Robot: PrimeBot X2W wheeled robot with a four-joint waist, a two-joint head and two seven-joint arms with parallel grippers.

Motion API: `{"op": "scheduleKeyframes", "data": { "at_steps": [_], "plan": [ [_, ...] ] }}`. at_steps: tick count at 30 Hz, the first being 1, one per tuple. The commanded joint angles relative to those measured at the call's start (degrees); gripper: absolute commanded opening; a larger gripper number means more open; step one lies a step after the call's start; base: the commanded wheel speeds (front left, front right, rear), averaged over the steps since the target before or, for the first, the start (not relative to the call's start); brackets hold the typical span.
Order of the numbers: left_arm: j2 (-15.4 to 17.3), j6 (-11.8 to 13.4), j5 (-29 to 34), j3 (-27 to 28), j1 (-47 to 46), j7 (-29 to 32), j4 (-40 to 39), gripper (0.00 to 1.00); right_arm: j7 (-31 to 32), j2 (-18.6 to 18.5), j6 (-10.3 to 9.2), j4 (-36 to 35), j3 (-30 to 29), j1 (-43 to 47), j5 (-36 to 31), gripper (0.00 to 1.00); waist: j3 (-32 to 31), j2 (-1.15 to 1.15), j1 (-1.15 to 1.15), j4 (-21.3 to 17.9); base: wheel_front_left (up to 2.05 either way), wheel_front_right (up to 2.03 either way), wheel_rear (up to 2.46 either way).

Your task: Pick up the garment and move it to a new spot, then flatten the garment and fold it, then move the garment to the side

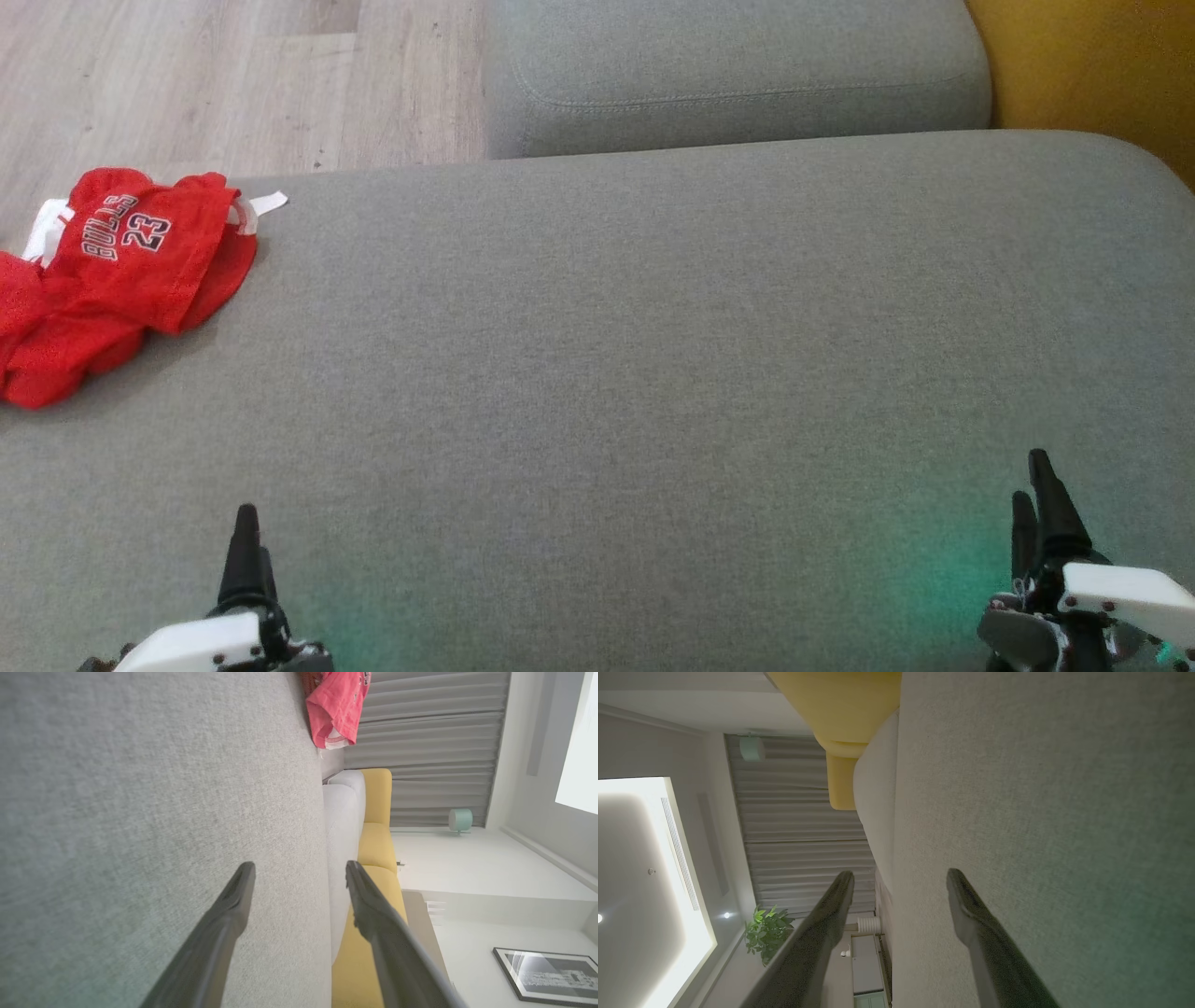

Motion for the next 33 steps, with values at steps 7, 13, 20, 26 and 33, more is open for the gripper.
{"op": "scheduleKeyframes", "data": {
  "at_steps": [7,13,20,26,33],
  "plan": [
    [0.2,1.2,6.4,-0.6,-1.1,-1.6,-4.3,1.0,-1.6,-0.2,0.07,-3.7,0.6,-1.1,-6.5,1.0,-0.4,0.0,0.0,0.2,0.0,0.0,0.0],
    [0.2,1.7,11.8,-1.8,-0.8,-2.6,-6.0,1.0,-2.7,-0.2,0.08,-5.4,1.4,-0.6,-12.0,1.0,-0.8,0.0,0.0,0.3,0.0,0.0,0.0],
    [0.3,2.1,18.5,-3.0,-0.2,-3.8,-7.0,1.0,-3.8,-0.2,0.09,-7.2,3.1,0.0,-18.8,1.0,-1.1,0.0,0.0,0.5,0.0,0.0,0.0],
    [0.3,2.3,23.9,-4.1,0.4,-4.8,-7.6,1.0,-4.9,-0.2,0.1,-7.9,4.4,0.5,-24.0,1.0,-1.4,0.0,0.0,0.7,0.0,0.0,0.0],
    [0.3,2.5,31.3,-5.4,1.2,-6.0,-8.1,1.0,-6.0,-0.3,0.11,-8.3,5.7,0.9,-29.8,1.0,-1.8,0.0,0.0,1.0,0.0,0.0,0.0]
  ]
}}
